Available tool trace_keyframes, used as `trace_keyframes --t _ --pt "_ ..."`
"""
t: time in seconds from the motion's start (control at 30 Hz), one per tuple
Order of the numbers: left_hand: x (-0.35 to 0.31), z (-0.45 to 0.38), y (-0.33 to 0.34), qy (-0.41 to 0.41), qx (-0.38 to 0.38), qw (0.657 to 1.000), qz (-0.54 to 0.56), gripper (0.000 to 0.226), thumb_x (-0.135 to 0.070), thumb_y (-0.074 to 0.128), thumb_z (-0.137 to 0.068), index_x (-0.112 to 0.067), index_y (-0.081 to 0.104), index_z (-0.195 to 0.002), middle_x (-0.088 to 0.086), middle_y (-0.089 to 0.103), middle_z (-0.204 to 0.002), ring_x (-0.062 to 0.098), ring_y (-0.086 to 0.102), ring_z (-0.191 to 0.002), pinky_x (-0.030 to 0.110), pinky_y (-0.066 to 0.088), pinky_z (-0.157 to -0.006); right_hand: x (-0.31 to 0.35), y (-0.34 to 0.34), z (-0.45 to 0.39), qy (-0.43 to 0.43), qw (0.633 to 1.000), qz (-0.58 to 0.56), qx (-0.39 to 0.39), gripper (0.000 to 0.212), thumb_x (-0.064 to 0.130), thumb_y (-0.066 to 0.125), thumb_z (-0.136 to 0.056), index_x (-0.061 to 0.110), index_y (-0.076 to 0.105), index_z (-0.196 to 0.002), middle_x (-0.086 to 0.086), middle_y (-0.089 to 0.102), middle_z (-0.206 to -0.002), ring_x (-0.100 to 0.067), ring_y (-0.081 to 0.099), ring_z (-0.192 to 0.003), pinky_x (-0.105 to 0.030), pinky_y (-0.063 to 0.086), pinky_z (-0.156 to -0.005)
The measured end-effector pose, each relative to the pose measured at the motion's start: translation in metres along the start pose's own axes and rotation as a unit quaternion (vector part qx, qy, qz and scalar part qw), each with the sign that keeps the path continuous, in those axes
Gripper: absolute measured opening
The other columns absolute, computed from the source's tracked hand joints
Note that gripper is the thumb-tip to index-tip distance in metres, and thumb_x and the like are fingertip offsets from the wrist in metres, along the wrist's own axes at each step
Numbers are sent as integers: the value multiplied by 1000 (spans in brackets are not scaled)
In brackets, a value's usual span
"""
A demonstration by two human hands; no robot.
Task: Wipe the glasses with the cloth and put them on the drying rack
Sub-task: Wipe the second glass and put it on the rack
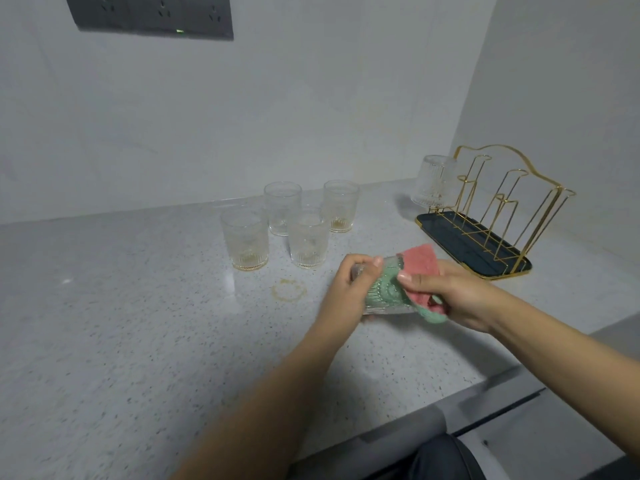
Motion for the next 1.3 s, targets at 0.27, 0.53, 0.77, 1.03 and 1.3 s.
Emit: trace_keyframes --t 0.27,0.53,0.77,1.03,1.3 --pt "23 15 16 -218 90 968 84 54 -60 42 -95 -13 67 -105 4 72 -76 16 67 -57 24 54 -47 4 23 10 -83 897 421 107 21 34 61 -85 21 63 -102 9 66 -93 0 61 -83 -16 49 -75" --pt "8 2 12 -50 16 999 10 61 -75 45 -83 -22 56 -111 6 68 -86 16 59 -58 32 47 -55 7 0 1 -27 994 102 21 25 33 69 -78 10 62 -84 -4 57 -62 -12 50 -57 -20 42 -53" --pt "32 14 19 -228 99 967 58 67 -72 35 -91 -13 66 -90 5 66 -65 15 57 -48 22 49 -46 -3 17 7 -92 870 480 67 24 34 61 -86 13 66 -96 0 68 -85 -14 62 -74 -27 51 -70" --pt "1 5 2 -9 -19 1000 2 37 -57 48 -94 -22 58 -104 -2 67 -82 11 62 -64 26 47 -53 12 10 8 -23 995 94 32 5 25 65 -75 24 65 -70 8 58 -56 -8 48 -50 -16 40 -47" --pt "17 11 11 -182 74 978 69 65 -68 38 -93 -10 68 -91 6 66 -65 18 58 -48 23 49 -45 18 24 10 -176 843 507 41 26 34 61 -87 12 66 -99 5 64 -86 -2 53 -72 -11 42 -69"
Point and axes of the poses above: each hand's wrist, its own z-axis away from the middle knuckle, its own y-axis out of the palm, x = y × z, the point moved 10 cm from there along -z, towards the middle knuckle
